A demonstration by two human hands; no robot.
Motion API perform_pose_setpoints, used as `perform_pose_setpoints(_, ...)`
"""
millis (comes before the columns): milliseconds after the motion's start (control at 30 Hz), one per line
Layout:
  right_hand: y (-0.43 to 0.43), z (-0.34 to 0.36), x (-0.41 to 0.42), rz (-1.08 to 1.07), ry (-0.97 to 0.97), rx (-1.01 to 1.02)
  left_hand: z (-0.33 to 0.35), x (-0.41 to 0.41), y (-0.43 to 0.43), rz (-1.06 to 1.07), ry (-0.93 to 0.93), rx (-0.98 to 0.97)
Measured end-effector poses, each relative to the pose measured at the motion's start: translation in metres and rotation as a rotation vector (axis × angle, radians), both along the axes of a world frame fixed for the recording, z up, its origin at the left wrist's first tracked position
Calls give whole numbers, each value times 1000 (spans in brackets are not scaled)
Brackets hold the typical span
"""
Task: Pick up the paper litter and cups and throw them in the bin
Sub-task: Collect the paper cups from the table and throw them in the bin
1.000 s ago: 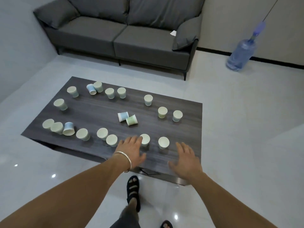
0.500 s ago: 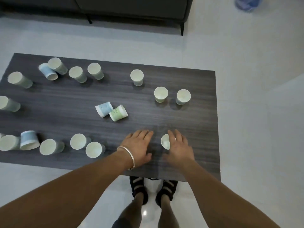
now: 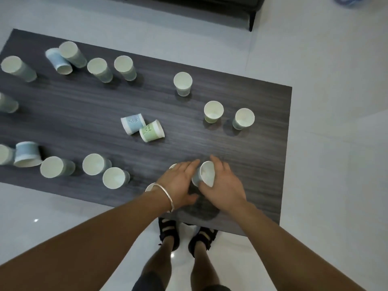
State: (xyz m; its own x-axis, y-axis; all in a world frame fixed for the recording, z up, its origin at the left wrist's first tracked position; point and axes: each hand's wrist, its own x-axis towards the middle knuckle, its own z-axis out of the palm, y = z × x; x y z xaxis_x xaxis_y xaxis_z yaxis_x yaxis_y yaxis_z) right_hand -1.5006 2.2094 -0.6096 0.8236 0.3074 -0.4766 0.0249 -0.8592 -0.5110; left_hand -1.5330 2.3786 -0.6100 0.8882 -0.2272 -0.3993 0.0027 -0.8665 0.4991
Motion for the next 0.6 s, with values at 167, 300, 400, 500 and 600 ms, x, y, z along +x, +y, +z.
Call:
perform_pose_setpoints(167, 27, 38, -4, -4, 124, 239, 25, 1, 17, 194, 68, -222)
perform_pose_setpoints(300, 50, 32, 3, 28, 229, 331, 23, -19, 60, 323, 35, -132)
perform_pose_setpoints(400, 65, 3, 8, 130, 66, 133, 15, -46, 99, 455, 69, -50)
perform_pose_setpoints(500, 84, -30, 8, 402, -31, -119, 6, -72, 125, 521, 43, -60)
perform_pose_setpoints(600, 101, -57, 8, 578, -7, -292, -5, -92, 136, 570, 27, -54)
